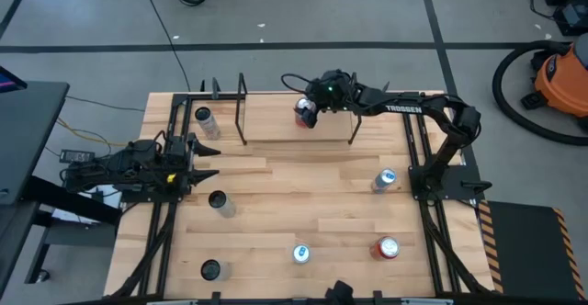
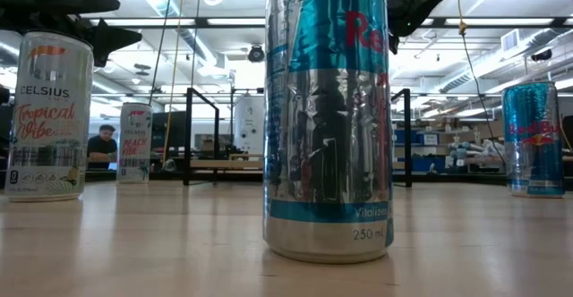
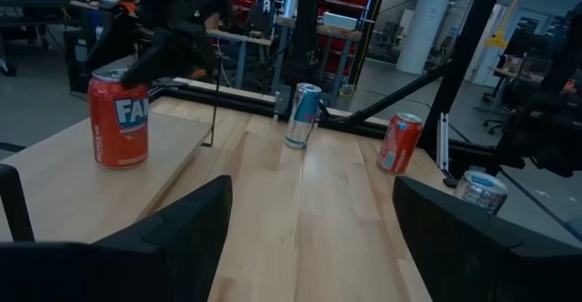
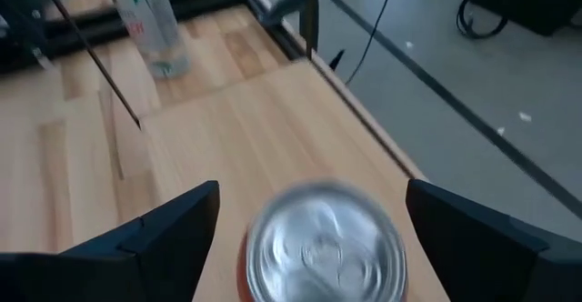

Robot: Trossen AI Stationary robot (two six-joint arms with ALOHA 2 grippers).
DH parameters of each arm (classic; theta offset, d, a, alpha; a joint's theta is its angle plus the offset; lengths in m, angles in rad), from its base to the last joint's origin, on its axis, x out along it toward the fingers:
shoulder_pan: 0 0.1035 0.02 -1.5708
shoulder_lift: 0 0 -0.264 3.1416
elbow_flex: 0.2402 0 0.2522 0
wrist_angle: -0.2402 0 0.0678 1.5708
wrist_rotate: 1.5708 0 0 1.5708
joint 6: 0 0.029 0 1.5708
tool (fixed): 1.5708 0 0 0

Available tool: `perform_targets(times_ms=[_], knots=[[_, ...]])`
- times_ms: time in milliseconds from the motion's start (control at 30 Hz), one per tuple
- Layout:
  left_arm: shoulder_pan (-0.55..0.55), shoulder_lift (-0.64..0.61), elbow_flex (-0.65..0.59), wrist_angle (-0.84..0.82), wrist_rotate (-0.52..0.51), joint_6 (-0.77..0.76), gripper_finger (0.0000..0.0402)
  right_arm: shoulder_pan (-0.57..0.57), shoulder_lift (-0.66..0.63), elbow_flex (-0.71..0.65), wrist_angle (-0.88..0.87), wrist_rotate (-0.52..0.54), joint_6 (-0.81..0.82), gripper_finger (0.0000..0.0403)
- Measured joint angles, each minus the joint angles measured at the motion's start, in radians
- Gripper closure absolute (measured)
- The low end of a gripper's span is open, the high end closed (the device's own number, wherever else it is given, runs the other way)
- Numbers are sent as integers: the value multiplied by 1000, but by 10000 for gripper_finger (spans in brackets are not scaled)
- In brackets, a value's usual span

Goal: Place canned beverage on shelf
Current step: Adjust the soda cans on the shelf

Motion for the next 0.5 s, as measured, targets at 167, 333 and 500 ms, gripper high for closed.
perform_targets(times_ms=[167,333,500], knots=[[0,0,0,0,0,0,92,0,0,18,15,0,-1,37],[0,0,0,0,0,0,92,2,0,54,13,0,0,37],[0,0,0,0,0,0,92,13,-1,108,-42,1,-3,37]])
